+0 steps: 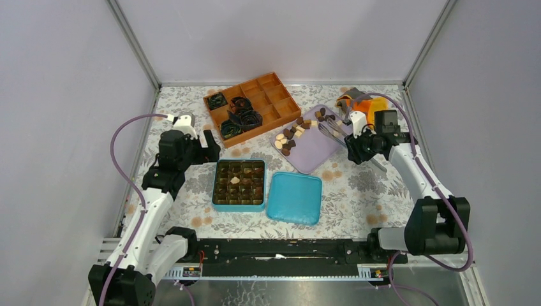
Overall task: Pack the chocolate
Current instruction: Pick up the fake chocolate from the plate.
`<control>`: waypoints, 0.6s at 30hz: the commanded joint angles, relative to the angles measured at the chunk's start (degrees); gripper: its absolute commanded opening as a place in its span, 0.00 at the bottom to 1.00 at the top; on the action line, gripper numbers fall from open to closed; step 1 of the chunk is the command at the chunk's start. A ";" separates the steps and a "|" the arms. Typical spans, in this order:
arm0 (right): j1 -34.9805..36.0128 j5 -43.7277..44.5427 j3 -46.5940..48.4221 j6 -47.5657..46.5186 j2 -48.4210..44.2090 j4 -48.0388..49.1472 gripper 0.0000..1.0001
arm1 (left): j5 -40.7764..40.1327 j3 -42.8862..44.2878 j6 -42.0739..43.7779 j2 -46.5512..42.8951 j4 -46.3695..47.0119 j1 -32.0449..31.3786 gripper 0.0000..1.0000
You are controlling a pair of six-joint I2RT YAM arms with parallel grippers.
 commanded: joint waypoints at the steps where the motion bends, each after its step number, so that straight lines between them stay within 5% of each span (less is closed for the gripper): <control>1: -1.08 6.25 0.77 2.86 1.84 4.72 0.49 | 0.68 -0.63 0.62 -0.12 3.23 0.24 0.99; 18: -2.09 11.69 3.86 7.07 12.69 5.65 0.49 | 0.01 -1.08 -1.17 0.09 3.87 0.24 0.99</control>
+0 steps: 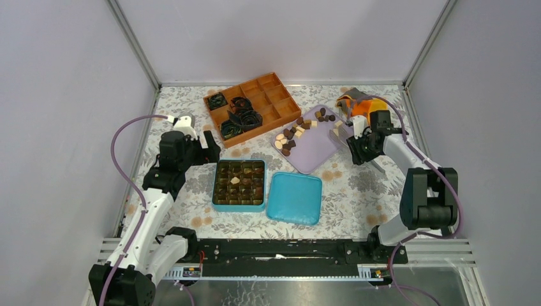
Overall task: Pack the chocolate
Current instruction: Pick up the fake chocolate from the plate.
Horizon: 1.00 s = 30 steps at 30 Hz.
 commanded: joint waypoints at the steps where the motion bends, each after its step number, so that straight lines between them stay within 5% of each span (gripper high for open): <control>1: -0.14 1.95 3.54 1.67 1.74 2.30 0.49 | 0.34 -0.39 -0.55 0.08 3.62 0.26 0.99; 12: -0.09 1.72 6.25 2.09 6.28 1.84 0.47 | 0.40 -0.43 -0.65 -0.03 3.62 0.24 0.99; 21: -0.12 1.76 6.86 1.67 7.76 1.09 0.32 | 0.61 -0.34 -0.74 0.02 3.77 0.24 0.99; 30: -0.09 -1.03 5.22 -0.42 5.24 0.24 0.04 | 0.59 -0.40 -0.74 0.10 3.66 0.28 0.99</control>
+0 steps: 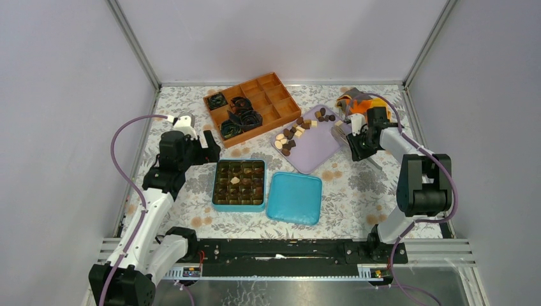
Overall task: Pack the chocolate
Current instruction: Pick up the fake chocolate from the plate, then place the fake chocolate in the packing box.
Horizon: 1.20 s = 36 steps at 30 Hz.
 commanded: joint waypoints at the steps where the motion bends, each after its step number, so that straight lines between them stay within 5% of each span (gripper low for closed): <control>1: -0.10 -2.40 0.47 -1.75 -3.51 -0.41 0.01 | 0.52 -0.40 -0.57 0.11 3.45 0.24 0.99; 14: -0.14 -12.66 -4.09 -4.57 -12.66 0.28 0.00 | 0.44 -0.31 -0.57 -0.29 3.42 0.24 0.99; 30: 0.07 -40.84 -6.20 -19.58 -23.86 -9.81 0.00 | 0.26 -0.31 -0.31 -0.38 3.34 0.24 0.99; 36: 9.66 -37.91 -6.35 -24.59 -26.88 -12.81 0.00 | -0.05 -0.30 -0.21 -0.13 3.16 0.24 0.99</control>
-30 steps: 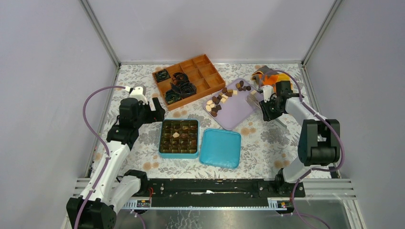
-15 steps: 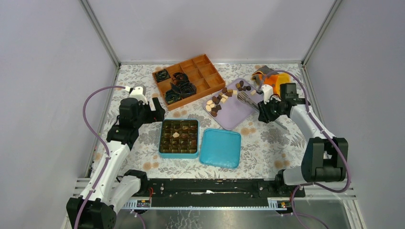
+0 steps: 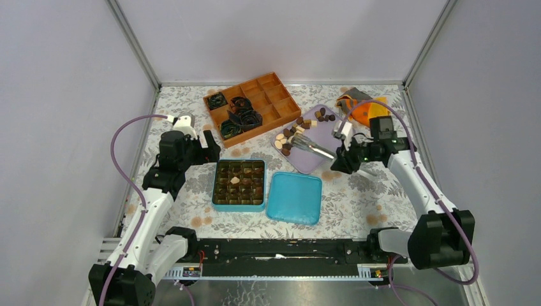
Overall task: Pack the chocolate
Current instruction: Place the fake chocolate in the packing box.
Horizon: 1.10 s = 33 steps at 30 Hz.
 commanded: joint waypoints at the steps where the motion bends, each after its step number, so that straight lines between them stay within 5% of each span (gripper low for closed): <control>1: 8.82 -1.24 0.08 -6.10 -3.64 -2.56 0.00 | -0.13 -0.32 -0.14 -0.12 3.23 0.24 0.99; 12: 27.99 10.03 3.12 -21.45 0.54 -7.26 0.00 | -0.64 -0.29 0.03 0.18 3.09 0.24 0.99; 20: 36.54 18.03 10.03 -16.88 9.48 -6.05 0.00 | -0.78 -0.18 0.12 0.32 3.04 0.25 0.99; 33: 40.90 23.30 12.70 -9.92 15.35 -3.49 0.02 | -0.78 -0.22 0.11 0.26 3.07 0.28 0.99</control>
